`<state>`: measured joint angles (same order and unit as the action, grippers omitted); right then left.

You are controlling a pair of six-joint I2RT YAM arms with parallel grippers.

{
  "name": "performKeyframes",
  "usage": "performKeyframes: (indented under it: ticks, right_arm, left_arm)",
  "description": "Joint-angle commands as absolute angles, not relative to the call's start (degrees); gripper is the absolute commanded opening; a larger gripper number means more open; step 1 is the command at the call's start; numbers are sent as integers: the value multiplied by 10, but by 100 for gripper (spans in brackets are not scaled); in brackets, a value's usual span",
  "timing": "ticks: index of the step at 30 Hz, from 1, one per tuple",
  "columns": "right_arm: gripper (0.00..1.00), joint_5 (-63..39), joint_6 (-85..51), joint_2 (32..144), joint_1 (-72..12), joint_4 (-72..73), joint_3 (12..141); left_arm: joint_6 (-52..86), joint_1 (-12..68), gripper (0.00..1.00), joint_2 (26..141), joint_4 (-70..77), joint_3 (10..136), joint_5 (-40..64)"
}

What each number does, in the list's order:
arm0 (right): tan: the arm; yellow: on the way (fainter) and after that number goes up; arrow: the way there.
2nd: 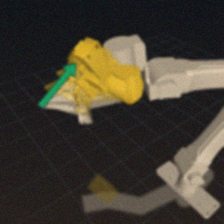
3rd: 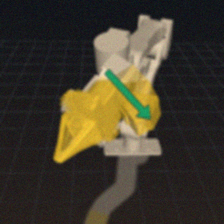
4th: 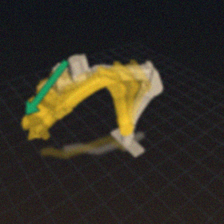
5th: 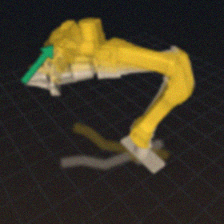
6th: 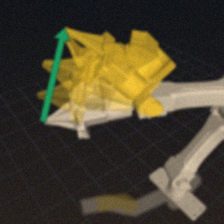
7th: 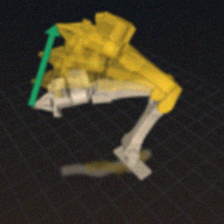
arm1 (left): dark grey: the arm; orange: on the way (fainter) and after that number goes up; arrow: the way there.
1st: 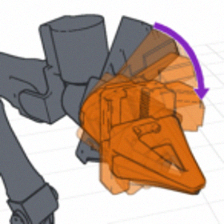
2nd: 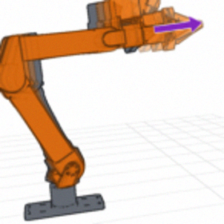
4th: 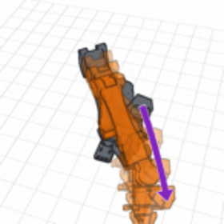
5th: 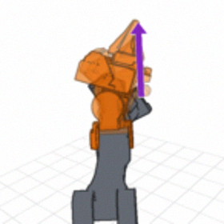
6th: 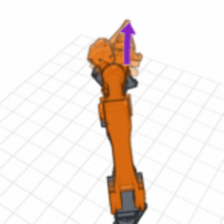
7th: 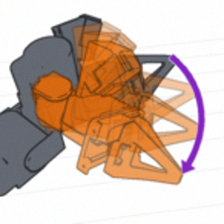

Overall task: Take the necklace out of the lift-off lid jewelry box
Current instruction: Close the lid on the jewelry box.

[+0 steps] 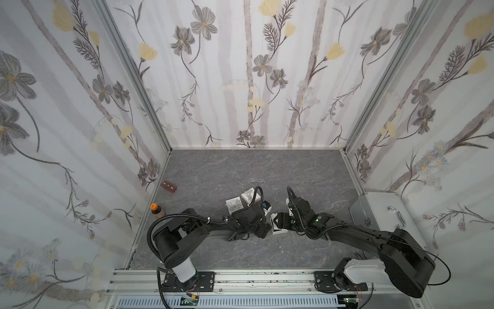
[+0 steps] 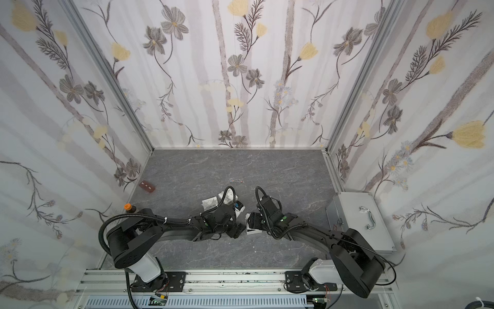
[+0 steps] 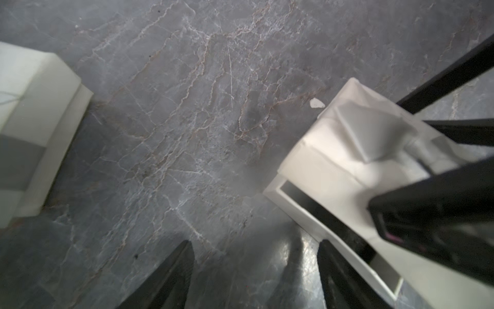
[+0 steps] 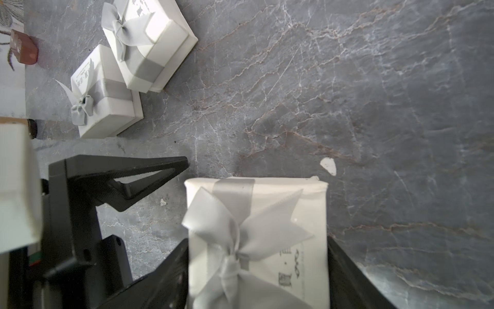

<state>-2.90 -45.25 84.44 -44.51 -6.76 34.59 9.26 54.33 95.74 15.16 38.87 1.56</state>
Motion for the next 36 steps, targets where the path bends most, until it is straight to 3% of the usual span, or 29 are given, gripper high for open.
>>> performKeyframes:
  ticks: [1,7,15,36]
  right_arm:
    - [74,-34,-445,850,-459,-59,355]
    - [81,-23,-435,830,-460,-73,352]
    - [82,-15,-430,809,-450,-83,343]
    - [68,-18,-422,817,-449,-66,309]
  left_arm:
    - [109,543,75,959,193,386,14]
    - [111,543,75,948,196,377,0]
    - [109,543,75,943,195,372,-9]
    - [83,541,75,882,134,371,-48]
